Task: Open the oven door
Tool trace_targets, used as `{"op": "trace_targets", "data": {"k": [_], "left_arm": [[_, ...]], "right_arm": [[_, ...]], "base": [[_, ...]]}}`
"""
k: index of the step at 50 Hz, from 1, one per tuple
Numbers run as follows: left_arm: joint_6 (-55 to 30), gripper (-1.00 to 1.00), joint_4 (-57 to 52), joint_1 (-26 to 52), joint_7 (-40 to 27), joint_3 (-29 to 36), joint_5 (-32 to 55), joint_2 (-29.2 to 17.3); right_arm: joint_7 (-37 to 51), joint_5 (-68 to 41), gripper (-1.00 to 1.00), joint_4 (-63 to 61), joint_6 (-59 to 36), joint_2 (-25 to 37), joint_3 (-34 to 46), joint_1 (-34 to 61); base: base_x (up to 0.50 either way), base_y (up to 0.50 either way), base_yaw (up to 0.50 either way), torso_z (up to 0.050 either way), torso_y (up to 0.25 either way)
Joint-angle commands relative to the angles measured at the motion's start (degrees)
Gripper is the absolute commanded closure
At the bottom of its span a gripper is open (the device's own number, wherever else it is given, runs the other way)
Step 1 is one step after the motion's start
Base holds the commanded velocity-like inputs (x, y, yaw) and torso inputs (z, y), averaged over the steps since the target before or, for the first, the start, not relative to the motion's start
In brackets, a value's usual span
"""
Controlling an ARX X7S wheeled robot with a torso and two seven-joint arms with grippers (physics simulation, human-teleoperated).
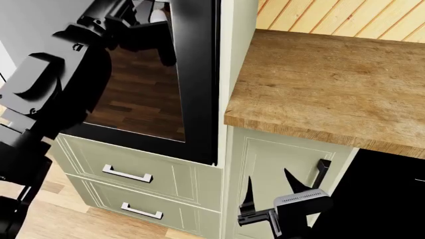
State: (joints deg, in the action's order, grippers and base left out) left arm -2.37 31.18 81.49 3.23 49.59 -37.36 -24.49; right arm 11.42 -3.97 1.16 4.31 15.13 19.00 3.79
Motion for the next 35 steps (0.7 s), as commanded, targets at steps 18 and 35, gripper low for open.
{"op": "trace_targets", "data": {"k": [18, 35], "left_arm": [[0.7, -1.00, 2.5, 2.1, -0.6, 0.3, 0.1, 1.5], [1.5, -1.00, 6.1, 3.0, -1.4, 0.9, 0.2, 2.7]], "right_arm": [[0.5, -0.2, -1.00, 0.5, 0.6, 0.4, 0.7, 0.2], [1.0, -0.1, -1.00, 0.3, 0.5, 0.8, 1.0, 0.2]], "base": [[0.00, 0.00, 0.00, 0.000, 0.000], [0.00, 0.00, 0.00, 0.000, 0.000]]}}
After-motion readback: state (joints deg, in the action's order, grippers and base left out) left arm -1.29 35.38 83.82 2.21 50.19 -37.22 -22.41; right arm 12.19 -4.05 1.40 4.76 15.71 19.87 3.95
